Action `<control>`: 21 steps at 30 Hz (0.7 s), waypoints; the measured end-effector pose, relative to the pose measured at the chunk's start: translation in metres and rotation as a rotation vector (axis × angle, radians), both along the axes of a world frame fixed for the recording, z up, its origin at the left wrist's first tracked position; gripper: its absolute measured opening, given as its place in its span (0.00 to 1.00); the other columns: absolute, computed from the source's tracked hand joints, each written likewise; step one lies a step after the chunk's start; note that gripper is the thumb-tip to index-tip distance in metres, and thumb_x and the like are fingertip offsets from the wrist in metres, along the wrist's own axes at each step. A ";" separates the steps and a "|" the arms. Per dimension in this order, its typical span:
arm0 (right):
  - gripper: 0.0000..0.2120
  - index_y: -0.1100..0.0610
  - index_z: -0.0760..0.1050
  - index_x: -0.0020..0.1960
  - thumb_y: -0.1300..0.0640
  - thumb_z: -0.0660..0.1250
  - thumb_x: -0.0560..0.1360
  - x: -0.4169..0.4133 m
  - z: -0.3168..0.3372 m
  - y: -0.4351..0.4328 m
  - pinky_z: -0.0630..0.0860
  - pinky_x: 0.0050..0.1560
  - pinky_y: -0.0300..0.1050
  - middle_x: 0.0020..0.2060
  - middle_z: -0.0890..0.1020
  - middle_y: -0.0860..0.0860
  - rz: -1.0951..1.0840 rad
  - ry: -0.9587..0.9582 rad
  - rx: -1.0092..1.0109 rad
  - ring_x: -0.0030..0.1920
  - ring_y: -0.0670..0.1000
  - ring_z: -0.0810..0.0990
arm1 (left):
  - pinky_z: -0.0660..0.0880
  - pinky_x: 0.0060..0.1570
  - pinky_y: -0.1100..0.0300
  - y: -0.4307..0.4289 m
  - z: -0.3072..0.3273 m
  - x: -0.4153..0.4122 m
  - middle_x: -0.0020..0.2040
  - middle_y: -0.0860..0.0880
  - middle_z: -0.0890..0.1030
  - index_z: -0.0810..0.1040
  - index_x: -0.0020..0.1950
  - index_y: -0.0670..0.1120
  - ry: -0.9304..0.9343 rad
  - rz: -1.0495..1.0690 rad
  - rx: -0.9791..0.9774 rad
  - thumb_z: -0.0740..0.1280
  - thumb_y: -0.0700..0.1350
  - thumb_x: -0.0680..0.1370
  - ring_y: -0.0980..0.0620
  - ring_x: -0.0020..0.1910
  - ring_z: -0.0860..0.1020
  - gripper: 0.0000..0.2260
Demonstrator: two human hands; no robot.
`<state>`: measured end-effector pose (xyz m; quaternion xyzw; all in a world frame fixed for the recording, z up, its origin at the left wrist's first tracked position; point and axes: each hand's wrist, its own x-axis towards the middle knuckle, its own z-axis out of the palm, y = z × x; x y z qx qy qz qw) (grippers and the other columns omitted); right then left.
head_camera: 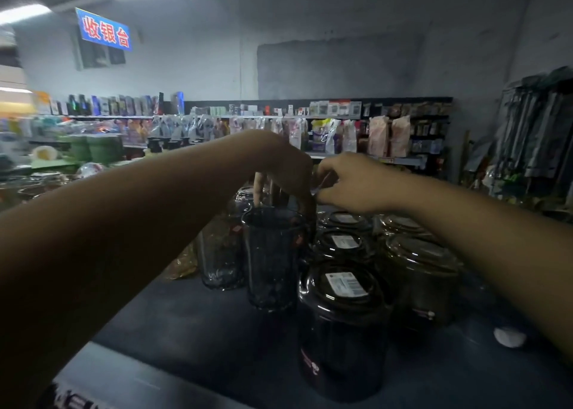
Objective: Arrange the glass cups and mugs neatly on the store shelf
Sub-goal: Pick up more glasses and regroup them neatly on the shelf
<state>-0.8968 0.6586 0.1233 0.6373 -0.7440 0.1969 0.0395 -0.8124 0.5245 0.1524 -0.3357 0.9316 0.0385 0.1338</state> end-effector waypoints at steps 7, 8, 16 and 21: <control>0.09 0.56 0.82 0.54 0.52 0.72 0.78 -0.005 -0.001 -0.006 0.76 0.45 0.42 0.49 0.83 0.49 -0.044 -0.167 -0.110 0.50 0.49 0.80 | 0.85 0.43 0.42 -0.002 0.029 0.028 0.47 0.44 0.88 0.87 0.49 0.44 0.228 -0.077 0.120 0.79 0.55 0.70 0.41 0.49 0.86 0.16; 0.08 0.56 0.82 0.53 0.53 0.72 0.78 -0.005 -0.002 -0.008 0.79 0.48 0.46 0.48 0.83 0.50 -0.067 -0.200 -0.125 0.50 0.51 0.81 | 0.85 0.43 0.43 -0.006 0.036 0.034 0.46 0.44 0.88 0.87 0.50 0.44 0.291 -0.092 0.122 0.78 0.54 0.71 0.42 0.49 0.87 0.16; 0.34 0.56 0.65 0.76 0.44 0.72 0.76 0.004 0.002 -0.032 0.82 0.56 0.62 0.68 0.73 0.63 -0.116 -1.158 -0.232 0.59 0.68 0.80 | 0.83 0.41 0.50 -0.052 0.035 0.090 0.50 0.41 0.86 0.85 0.53 0.42 1.002 -0.046 0.308 0.76 0.59 0.69 0.42 0.47 0.86 0.23; 0.23 0.56 0.73 0.65 0.43 0.70 0.77 0.020 0.010 -0.052 0.85 0.43 0.58 0.63 0.76 0.69 0.108 -1.571 -0.203 0.51 0.69 0.83 | 0.84 0.44 0.46 -0.059 -0.001 0.095 0.57 0.33 0.82 0.80 0.56 0.37 1.301 0.011 0.793 0.72 0.54 0.78 0.37 0.49 0.86 0.20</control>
